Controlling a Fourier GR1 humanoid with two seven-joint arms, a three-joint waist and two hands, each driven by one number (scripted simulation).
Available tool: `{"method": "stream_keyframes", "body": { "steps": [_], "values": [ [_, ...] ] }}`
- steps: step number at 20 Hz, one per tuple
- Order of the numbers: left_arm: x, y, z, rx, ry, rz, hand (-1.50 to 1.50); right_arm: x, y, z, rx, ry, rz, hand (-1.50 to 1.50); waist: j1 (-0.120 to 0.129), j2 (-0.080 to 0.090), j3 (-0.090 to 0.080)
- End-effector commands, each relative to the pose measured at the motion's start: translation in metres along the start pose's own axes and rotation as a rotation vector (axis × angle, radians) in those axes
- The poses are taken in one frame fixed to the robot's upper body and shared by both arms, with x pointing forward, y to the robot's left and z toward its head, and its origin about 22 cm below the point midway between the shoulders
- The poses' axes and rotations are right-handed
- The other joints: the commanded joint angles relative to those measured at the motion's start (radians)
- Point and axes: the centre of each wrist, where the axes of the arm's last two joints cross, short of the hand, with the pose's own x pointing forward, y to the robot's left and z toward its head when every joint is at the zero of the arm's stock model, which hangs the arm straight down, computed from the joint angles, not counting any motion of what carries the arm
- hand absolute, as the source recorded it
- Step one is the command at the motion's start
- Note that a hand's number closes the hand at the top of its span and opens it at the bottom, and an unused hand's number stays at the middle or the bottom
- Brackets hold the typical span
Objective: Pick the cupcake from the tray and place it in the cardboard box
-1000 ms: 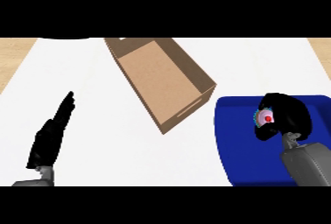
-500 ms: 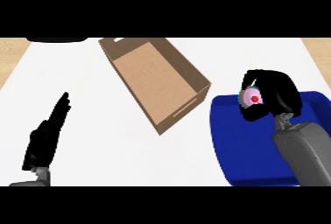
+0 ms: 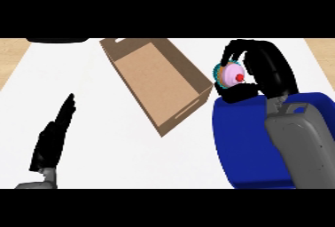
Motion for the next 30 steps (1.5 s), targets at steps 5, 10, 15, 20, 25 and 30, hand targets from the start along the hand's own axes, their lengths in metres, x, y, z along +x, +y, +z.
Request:
{"method": "stream_keyframes", "body": {
  "steps": [5, 10, 15, 20, 25, 30],
  "values": [
    [0.000, -0.010, 0.000, -0.014, 0.009, -0.013, 0.00, 0.081, 0.002, -0.055, 0.025, -0.056, -0.043, 1.50, 0.009, 0.002, -0.001],
    [-0.003, -0.017, 0.001, -0.002, -0.012, -0.003, 0.00, 0.090, 0.028, -0.073, 0.064, -0.032, -0.041, 1.50, 0.006, 0.002, -0.001],
    [0.008, 0.006, -0.007, -0.022, -0.041, -0.007, 0.00, 0.110, 0.059, -0.100, 0.088, 0.018, -0.023, 1.50, 0.023, 0.006, -0.001],
    [0.013, 0.003, -0.002, -0.036, -0.023, -0.012, 0.00, 0.106, 0.078, -0.117, 0.146, 0.090, -0.024, 1.50, 0.043, 0.010, -0.001],
    [0.019, -0.025, 0.003, -0.051, -0.042, 0.007, 0.00, 0.072, 0.106, -0.117, 0.197, 0.151, 0.034, 1.50, 0.061, 0.018, -0.001],
    [0.022, -0.017, -0.014, -0.092, -0.061, -0.006, 0.00, 0.067, 0.107, -0.123, 0.158, 0.246, -0.040, -1.50, 0.093, 0.032, -0.002]
  ]
}}
